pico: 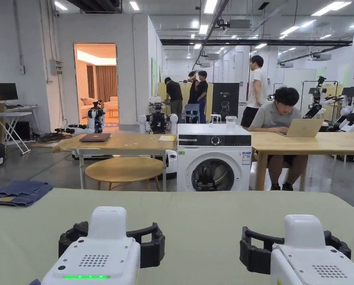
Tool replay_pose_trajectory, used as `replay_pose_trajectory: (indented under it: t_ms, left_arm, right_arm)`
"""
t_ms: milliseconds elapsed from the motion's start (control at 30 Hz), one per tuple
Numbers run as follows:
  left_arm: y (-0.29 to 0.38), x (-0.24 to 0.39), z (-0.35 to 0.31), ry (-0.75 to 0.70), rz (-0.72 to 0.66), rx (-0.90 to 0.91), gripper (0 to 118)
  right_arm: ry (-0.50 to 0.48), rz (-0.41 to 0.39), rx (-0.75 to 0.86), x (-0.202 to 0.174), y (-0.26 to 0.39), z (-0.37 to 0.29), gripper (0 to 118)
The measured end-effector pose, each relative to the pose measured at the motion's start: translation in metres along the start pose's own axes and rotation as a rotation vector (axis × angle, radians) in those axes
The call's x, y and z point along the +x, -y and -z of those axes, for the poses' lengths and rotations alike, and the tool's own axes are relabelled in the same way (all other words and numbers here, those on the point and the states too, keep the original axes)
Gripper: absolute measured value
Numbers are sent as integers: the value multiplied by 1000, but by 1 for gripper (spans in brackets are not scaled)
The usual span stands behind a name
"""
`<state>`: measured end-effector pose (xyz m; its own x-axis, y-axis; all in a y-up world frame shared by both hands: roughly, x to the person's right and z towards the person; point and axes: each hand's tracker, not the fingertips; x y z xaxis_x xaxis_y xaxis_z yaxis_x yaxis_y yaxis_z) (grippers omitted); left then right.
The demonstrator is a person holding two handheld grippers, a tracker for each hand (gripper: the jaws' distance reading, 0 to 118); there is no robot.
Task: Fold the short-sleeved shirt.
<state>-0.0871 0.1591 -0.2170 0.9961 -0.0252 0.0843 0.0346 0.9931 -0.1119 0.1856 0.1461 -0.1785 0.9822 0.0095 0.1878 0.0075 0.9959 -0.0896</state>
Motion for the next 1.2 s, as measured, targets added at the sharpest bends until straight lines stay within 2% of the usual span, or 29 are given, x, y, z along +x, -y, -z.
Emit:
replay_pose_trajectory:
  t_ms: [300, 367, 433, 500, 567, 600, 667, 700, 733, 767, 833, 867, 933, 967, 1000, 1067, 1133, 1167, 1200]
  left_arm:
    - [4, -6, -1, -15, -20, 12, 118]
    - [5, -12, -1, -18, -72, 22, 118]
    - [8, -25, 1, 10, -239, 13, 118]
    - [17, -50, 7, 77, -578, -73, 118]
    - [52, -83, 23, 165, -1117, -241, 118]
    - [77, -95, 32, 206, -1384, -337, 118]
    - [144, -111, 54, 326, -1968, -555, 118]
    - [168, -109, 57, 356, -2162, -620, 118]
    - [178, -108, 58, 337, -2158, -655, 118]
    - [177, -100, 47, 275, -2028, -619, 118]
    - [159, -99, 40, 118, -1703, -528, 118]
    - [147, -98, 41, 100, -1570, -516, 118]
    - [118, -89, 45, 143, -1307, -476, 118]
    - [99, -82, 43, 150, -1138, -415, 118]
    - [81, -73, 40, 132, -964, -374, 118]
    - [45, -48, 34, 89, -513, -243, 118]
    - [27, -21, 23, 6, -189, -121, 118]
    - [22, -15, 20, -46, -77, -55, 118]
    - [18, -6, 17, -77, 9, -11, 118]
  right_arm:
    - [-8, -15, -4, -4, 2, 1, 118]
    - [-20, -83, 8, -10, 2, 1, 118]
    - [-21, -216, 36, -21, 3, 0, 118]
    - [-26, -472, 75, -37, 10, 0, 118]
    - [-5, -851, 136, -57, 30, 0, 118]
    - [31, -1083, 183, -66, 45, 0, 118]
    - [69, -1682, 300, -73, 86, 1, 118]
    - [80, -1904, 335, -72, 104, 4, 118]
    - [69, -2052, 351, -68, 117, 6, 118]
    - [-2, -2051, 349, -67, 121, 5, 118]
    - [-120, -1807, 315, -68, 113, 2, 118]
    - [-128, -1630, 268, -70, 100, 3, 118]
    - [-64, -1217, 162, -65, 65, 8, 118]
    - [-56, -973, 115, -59, 47, 11, 118]
    - [-39, -777, 93, -51, 34, 13, 118]
    - [-32, -372, 29, -29, 9, 17, 118]
    - [-44, -89, -19, -9, -1, 19, 118]
    - [-84, 13, -6, 0, -2, 18, 118]
    - [-81, 86, 11, 5, -2, 17, 118]
